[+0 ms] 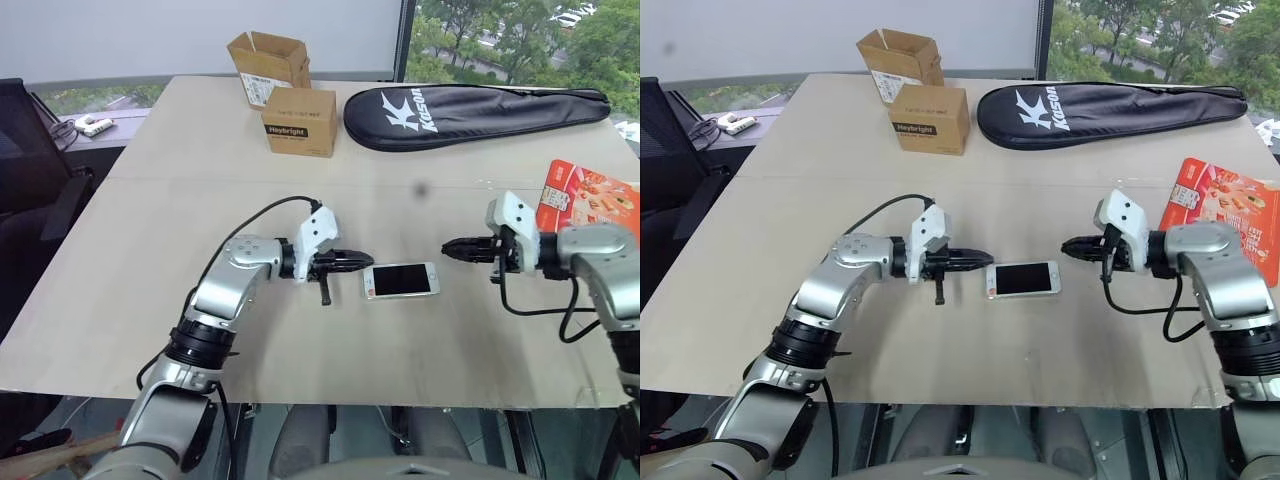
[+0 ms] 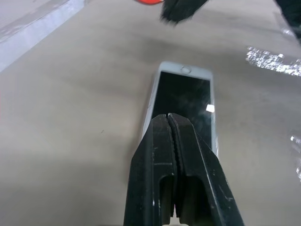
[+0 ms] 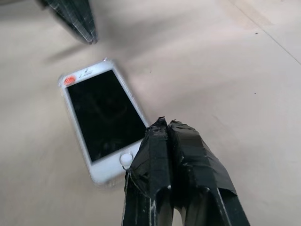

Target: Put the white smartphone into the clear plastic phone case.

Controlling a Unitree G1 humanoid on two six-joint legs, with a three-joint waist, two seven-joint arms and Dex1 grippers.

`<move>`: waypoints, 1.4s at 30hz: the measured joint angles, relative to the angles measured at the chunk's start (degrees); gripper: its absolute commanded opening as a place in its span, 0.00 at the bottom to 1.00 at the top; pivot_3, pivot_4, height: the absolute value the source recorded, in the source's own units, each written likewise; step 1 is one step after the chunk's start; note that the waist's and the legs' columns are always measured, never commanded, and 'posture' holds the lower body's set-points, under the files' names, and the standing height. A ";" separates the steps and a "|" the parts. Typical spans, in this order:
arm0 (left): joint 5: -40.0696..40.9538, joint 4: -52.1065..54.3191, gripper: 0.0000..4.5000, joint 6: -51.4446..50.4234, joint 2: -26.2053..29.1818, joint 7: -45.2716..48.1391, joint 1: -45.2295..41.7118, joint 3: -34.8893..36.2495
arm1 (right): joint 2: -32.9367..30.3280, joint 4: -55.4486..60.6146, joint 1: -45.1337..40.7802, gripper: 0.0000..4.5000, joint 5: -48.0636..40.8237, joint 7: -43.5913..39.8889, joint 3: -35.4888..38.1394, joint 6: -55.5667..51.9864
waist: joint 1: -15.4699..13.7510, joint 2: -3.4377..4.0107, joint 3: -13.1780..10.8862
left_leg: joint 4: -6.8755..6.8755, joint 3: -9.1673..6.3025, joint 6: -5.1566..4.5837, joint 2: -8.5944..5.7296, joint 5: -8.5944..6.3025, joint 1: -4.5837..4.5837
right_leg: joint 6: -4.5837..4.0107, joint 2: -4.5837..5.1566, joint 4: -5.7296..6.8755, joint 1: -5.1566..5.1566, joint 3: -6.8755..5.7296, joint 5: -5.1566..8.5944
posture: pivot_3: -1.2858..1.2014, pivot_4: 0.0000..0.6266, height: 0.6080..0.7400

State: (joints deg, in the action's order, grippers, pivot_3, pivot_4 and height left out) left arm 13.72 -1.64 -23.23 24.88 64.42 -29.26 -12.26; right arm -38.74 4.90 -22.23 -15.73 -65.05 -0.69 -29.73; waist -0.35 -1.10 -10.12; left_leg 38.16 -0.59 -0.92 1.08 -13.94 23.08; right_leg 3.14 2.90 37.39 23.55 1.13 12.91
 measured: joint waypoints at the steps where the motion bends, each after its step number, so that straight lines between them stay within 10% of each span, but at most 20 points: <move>1: -0.02 -0.14 0.00 -0.02 -0.35 -0.12 0.15 -0.27 | 0.87 -0.29 1.24 0.01 -0.74 0.33 0.19 0.74 | -0.02 0.00 0.00 | 0.00 0.01 0.00 0.00 0.00 0.00 | 0.00 0.00 0.00 0.00 0.00 0.00 | 0.52 0.24 1.00; 21: -4.65 -4.51 0.00 2.22 0.37 -1.11 0.20 -4.73 | 8.69 -15.25 5.17 0.01 -4.27 -0.20 0.87 15.18 | 1.10 0.01 0.06 | -0.01 0.07 -0.01 0.01 0.00 -0.22 | 0.00 -0.04 0.05 -0.13 0.11 0.00 | 0.52 0.24 1.00; 42: -5.26 -4.52 0.00 2.22 0.48 -1.70 0.27 -6.28 | -0.86 -6.98 3.02 0.01 5.23 -0.09 -10.18 12.74 | 0.98 -0.46 1.33 | -0.02 -0.03 -0.02 0.06 -0.02 -0.41 | -0.03 -0.07 -0.07 -0.35 0.00 0.04 | 0.52 0.24 1.00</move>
State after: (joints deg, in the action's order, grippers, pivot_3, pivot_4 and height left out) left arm 8.46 -6.16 -21.01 25.36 62.72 -29.00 -18.54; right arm -39.60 -2.08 -19.21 -10.50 -65.15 -10.87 -16.99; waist 0.63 -1.56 -8.79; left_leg 38.14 -0.62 -0.94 1.14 -13.95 22.66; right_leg 3.11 2.83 37.32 23.20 1.14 12.95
